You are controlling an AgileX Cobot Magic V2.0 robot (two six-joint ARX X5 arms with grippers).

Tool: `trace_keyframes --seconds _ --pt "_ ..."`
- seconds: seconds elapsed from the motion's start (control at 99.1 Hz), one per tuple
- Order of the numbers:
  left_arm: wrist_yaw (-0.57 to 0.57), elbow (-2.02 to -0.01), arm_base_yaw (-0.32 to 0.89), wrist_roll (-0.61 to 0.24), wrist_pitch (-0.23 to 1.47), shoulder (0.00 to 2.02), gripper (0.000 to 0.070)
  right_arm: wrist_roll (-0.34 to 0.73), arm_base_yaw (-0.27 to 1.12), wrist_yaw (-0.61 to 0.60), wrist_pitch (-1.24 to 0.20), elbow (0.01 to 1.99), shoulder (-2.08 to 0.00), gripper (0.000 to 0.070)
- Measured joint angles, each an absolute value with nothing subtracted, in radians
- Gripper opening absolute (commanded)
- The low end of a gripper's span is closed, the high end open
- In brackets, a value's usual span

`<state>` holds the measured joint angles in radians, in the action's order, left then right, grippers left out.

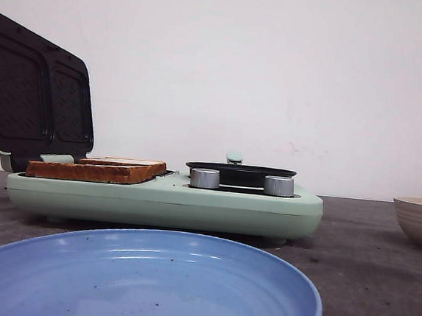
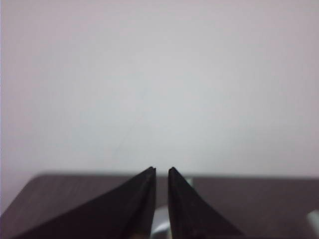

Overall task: Make breakfast with bread and shrimp
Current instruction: 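Open the right gripper and raise it away from the sandwich maker, then move the left gripper to the sandwich maker lid handle and grasp it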

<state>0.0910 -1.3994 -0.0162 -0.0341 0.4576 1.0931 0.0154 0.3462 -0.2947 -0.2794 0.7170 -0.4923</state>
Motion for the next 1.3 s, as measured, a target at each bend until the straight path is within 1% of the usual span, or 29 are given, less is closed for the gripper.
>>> trace_keyframes --seconds 0.091,0.172,0.283,0.353,0.383,0.444,0.494,0.605,0.656,0.716,0.868,0.918,0.989,1.15,1.302 --pt "-0.027 -1.399 -0.143 -0.065 0.496 1.144 0.0 0.015 0.353 -0.295 -0.279 0.717 -0.492 0.0" --pt "-0.141 -1.399 -0.229 -0.101 0.523 1.193 0.0 0.017 0.353 -0.295 -0.279 0.717 -0.492 0.0" --pt "-0.299 -1.403 -0.32 -0.159 0.574 1.269 0.0 0.028 0.353 -0.295 -0.279 0.717 -0.492 0.0" --pt "-0.386 -1.424 -0.345 -0.184 0.581 1.325 0.0001 0.034 0.353 -0.295 -0.28 0.717 -0.492 0.0" --pt "-0.405 -1.441 -0.346 -0.195 0.581 1.346 0.0014 0.035 0.353 -0.295 -0.28 0.717 -0.492 0.0" --pt "-0.422 -1.473 -0.34 -0.216 0.579 1.373 0.0078 0.045 0.353 -0.295 -0.28 0.717 -0.492 0.0" --pt "-0.43 -1.495 -0.335 -0.233 0.573 1.383 0.011 0.054 0.353 -0.295 -0.281 0.717 -0.492 0.0" --pt "-0.471 -1.535 -0.334 -0.263 0.559 1.407 0.0106 0.061 0.353 -0.295 -0.28 0.717 -0.492 0.0" --pt "-0.472 -1.54 -0.332 -0.276 0.55 1.419 0.0096 0.061 0.353 -0.295 -0.28 0.717 -0.492 0.0" --pt "-0.465 -1.54 -0.323 -0.284 0.558 1.431 0.0062 0.064 0.353 -0.291 -0.28 0.717 -0.492 0.0" --pt "-0.441 -1.541 -0.292 -0.303 0.579 1.447 0.005 0.08 0.353 -0.288 -0.28 0.717 -0.492 0.0" --pt "-0.425 -1.557 -0.283 -0.306 0.604 1.457 0.0012 0.083 0.353 -0.288 -0.28 0.717 -0.493 0.0" --pt "-0.407 -1.601 -0.266 -0.305 0.643 1.486 0.0015 0.087 0.353 -0.288 -0.279 0.717 -0.494 0.0" --pt "-0.293 -1.733 -0.205 -0.269 0.767 1.562 0.0015 0.105 0.353 -0.288 -0.275 0.717 -0.508 0.0" --pt "-0.196 -1.872 -0.174 -0.207 0.927 1.638 0.0015 0.114 0.353 -0.288 -0.276 0.717 -0.515 0.0"
